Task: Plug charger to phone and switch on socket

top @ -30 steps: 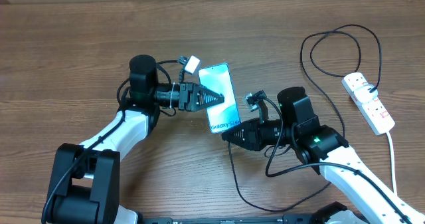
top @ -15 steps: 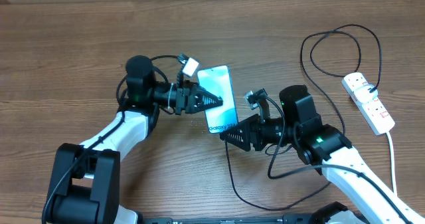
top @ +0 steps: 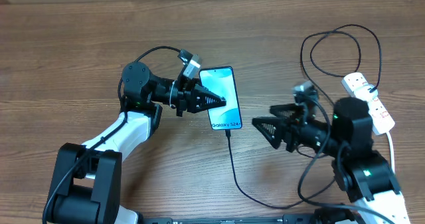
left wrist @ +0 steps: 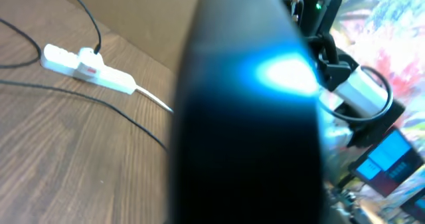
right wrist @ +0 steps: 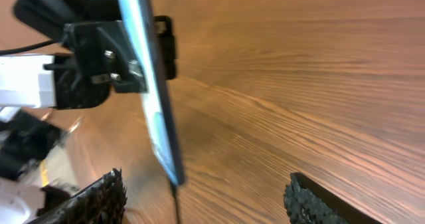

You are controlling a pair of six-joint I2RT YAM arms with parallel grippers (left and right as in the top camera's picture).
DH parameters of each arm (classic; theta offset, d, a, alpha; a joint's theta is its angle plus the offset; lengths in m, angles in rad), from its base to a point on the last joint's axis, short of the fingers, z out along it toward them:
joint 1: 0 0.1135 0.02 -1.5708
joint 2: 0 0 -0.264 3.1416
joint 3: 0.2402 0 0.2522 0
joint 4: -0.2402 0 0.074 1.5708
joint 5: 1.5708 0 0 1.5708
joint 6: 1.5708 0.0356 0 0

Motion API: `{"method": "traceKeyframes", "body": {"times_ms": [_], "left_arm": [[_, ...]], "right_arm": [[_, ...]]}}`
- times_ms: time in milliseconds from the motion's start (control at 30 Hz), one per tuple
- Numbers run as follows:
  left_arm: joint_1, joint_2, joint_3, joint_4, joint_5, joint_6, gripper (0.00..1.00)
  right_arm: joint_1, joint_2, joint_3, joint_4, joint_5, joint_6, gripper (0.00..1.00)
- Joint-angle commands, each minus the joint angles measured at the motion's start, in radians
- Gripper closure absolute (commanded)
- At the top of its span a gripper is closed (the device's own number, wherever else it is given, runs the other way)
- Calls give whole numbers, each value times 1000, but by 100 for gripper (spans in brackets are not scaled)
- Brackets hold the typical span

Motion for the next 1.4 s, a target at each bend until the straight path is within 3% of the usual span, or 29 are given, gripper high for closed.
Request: {"method": "traceKeyframes", "body": {"times_ms": [0, 133, 267, 433, 467, 533, 600, 667, 767, 967, 1200, 1367], "left_arm": [[5, -14, 32, 11, 19, -127, 96], [8, -14, 32, -16, 19, -194, 96], [8, -14, 32, -52, 19, -229, 96], [22, -14, 32, -42, 17, -213, 96], [27, -14, 32, -42, 13, -214, 96], [34, -14, 32, -42, 4, -214, 96], [37, -14, 32, -43, 0, -213, 96], [39, -14, 32, -47, -2, -214, 96], [39, -14, 32, -53, -14, -214, 96], [39, -14, 32, -64, -84, -214, 96], [39, -14, 32, -212, -184, -191, 96], [38, -14, 32, -211, -159, -190, 96]], "right_arm": [[-23, -36, 25, -40, 49, -11, 23], [-26, -40, 25, -99, 49, -11, 20], [-25, -40, 24, -141, 40, -6, 0], [-1, -11, 21, -199, -69, 27, 0], [11, 1, 21, -209, -76, 26, 2], [49, 29, 21, -212, -76, 26, 25], [97, 53, 21, -188, -75, 26, 41], [155, 71, 21, -157, -37, 27, 42], [235, 78, 21, -150, 144, 82, 32], [413, 75, 21, -106, 430, 129, 34], [651, 159, 21, -44, 877, 212, 35], [728, 256, 21, 37, 958, 211, 41]]}}
